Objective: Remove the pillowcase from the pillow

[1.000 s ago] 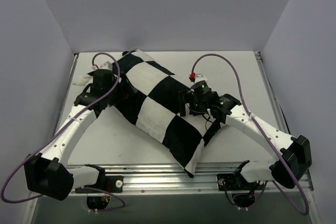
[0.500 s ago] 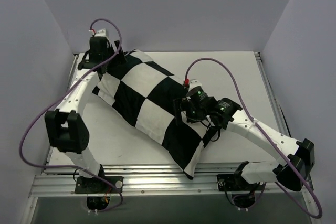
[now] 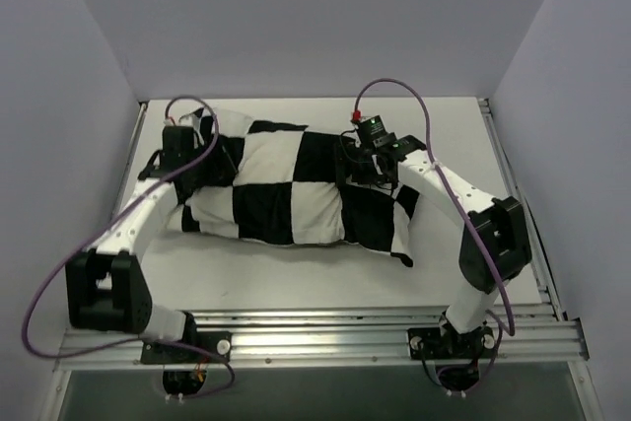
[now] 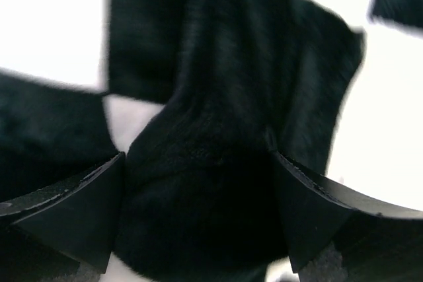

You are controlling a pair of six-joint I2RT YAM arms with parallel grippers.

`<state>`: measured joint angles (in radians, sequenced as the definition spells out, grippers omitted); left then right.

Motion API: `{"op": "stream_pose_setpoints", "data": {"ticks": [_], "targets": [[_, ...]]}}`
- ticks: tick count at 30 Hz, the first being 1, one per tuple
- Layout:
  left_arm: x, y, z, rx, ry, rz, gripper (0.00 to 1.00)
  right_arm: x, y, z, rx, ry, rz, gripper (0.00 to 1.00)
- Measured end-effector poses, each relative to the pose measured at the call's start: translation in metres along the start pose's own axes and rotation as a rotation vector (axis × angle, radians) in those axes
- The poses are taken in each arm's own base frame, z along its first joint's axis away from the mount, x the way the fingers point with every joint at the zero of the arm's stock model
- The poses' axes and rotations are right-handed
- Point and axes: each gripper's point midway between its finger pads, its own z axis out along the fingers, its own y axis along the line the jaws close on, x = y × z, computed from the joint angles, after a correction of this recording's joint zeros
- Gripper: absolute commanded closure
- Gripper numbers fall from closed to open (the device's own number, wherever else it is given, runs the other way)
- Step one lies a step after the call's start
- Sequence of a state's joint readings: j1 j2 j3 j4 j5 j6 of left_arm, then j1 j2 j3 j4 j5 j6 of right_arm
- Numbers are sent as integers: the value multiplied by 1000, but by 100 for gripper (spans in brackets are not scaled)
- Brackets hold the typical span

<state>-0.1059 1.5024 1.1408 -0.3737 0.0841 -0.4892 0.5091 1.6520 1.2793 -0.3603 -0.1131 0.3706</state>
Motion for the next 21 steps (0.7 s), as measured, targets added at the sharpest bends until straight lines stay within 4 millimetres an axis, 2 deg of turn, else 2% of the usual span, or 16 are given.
{"op": "stream_pose_setpoints", "data": {"ticks": [3,6,8,9,10,13,16,18,21], "targets": [[35,-11,-39,41,35,17,6,-61,-5,16,60,-82,-22,12],[73,-54,-90,174,92,129,6,-131,-6,22,97,-235,-20,9],[91,-80,-128,290,120,202,6,-160,-1,15,92,-323,-11,9],[93,-90,-148,341,118,231,6,-168,3,9,82,-351,-9,8],[87,-96,-163,370,89,250,6,-172,8,3,74,-375,-12,9],[45,-110,-197,401,-71,289,6,-167,18,-17,47,-407,-24,9],[5,-114,-206,353,-197,302,6,-141,18,-41,34,-402,-36,8],[-17,-113,-194,297,-234,287,6,-120,16,-61,24,-403,-40,8],[-37,-105,-148,211,-210,250,6,-88,10,-83,7,-401,-39,9]]}}
